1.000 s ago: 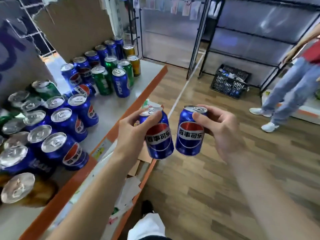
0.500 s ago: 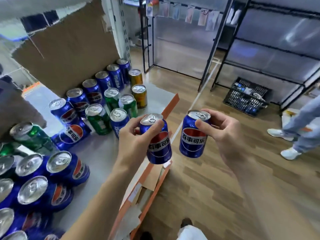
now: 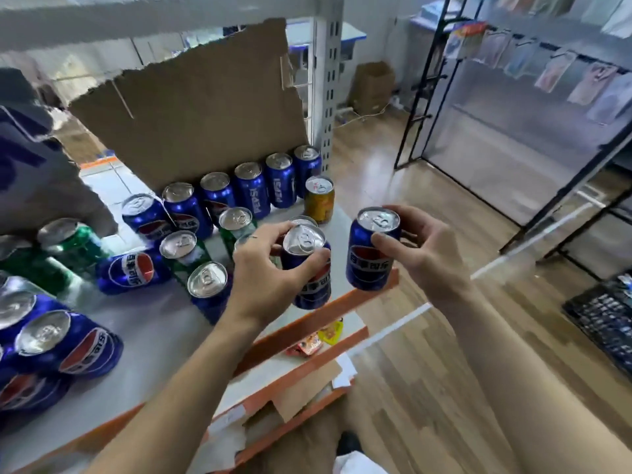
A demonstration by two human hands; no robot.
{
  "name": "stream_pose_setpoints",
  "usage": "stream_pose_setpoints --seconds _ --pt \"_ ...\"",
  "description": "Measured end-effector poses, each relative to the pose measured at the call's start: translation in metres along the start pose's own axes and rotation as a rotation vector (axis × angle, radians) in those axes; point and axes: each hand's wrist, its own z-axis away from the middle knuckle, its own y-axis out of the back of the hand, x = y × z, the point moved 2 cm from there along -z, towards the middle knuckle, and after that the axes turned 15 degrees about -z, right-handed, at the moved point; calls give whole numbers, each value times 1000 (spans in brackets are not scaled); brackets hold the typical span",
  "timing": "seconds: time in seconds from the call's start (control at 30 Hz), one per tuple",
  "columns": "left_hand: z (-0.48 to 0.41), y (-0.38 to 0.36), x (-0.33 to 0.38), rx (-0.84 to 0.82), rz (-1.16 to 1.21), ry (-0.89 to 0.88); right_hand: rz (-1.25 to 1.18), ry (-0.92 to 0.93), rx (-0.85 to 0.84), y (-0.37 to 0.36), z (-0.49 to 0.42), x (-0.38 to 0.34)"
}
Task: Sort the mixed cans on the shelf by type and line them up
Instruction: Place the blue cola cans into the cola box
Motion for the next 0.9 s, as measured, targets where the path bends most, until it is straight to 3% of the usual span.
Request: stream_pose_setpoints --seconds 0.23,0.47,0.9 --pt "-5 -27 -11 107 -236 52 79 -26 -232 16 -53 33" --pt "3 -45 -19 183 -436 33 59 -31 -330 15 -72 68" --pt "7 -67 -30 200 -396 131 21 -37 -454 23 -83 92"
